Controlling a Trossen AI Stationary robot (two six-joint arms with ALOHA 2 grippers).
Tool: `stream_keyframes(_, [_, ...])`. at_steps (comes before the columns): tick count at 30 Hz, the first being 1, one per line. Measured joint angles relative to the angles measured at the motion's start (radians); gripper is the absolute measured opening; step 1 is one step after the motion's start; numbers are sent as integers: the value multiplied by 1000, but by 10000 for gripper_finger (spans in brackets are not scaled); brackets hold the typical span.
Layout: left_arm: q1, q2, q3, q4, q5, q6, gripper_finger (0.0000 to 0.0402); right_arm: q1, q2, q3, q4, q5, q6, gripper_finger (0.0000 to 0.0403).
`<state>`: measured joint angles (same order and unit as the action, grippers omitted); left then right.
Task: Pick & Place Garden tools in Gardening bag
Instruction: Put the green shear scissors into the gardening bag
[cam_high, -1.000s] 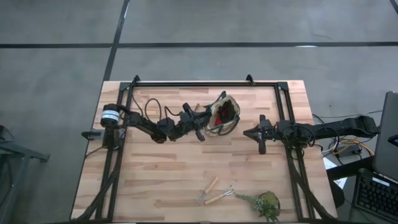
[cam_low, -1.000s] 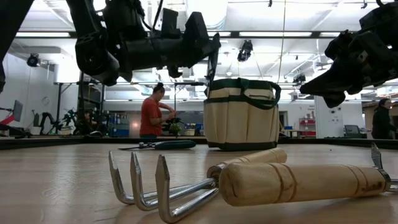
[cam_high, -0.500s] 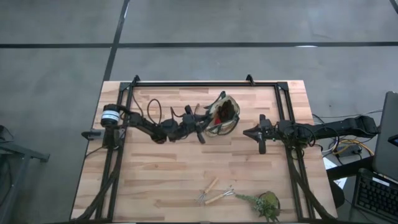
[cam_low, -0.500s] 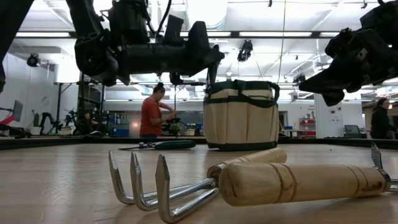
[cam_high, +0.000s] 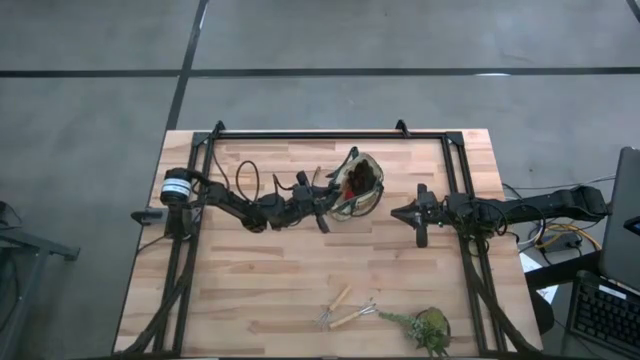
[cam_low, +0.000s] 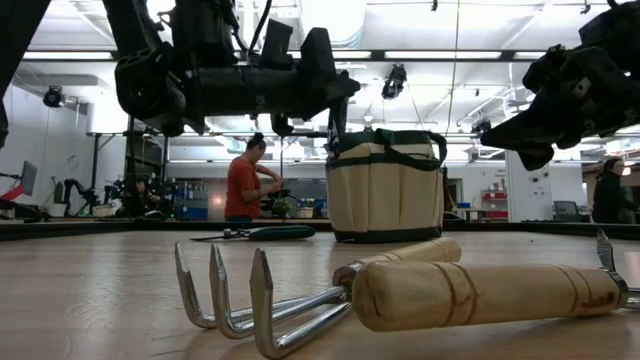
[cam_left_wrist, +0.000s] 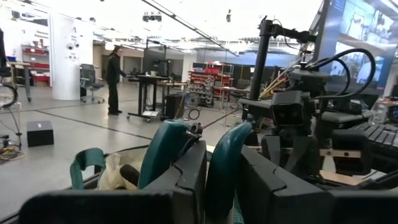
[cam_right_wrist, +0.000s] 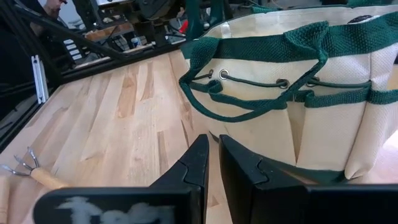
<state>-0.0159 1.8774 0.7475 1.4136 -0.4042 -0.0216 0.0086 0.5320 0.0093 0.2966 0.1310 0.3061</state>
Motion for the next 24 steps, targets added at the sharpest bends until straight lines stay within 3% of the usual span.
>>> stream_keyframes(10, [-69,-32,0,-1,1,38,53,0,0,0,-1,0,0,34])
stream_keyframes(24, [-109,-33,-1,-172,23,126,61,0,0,0,13,0,-7,34])
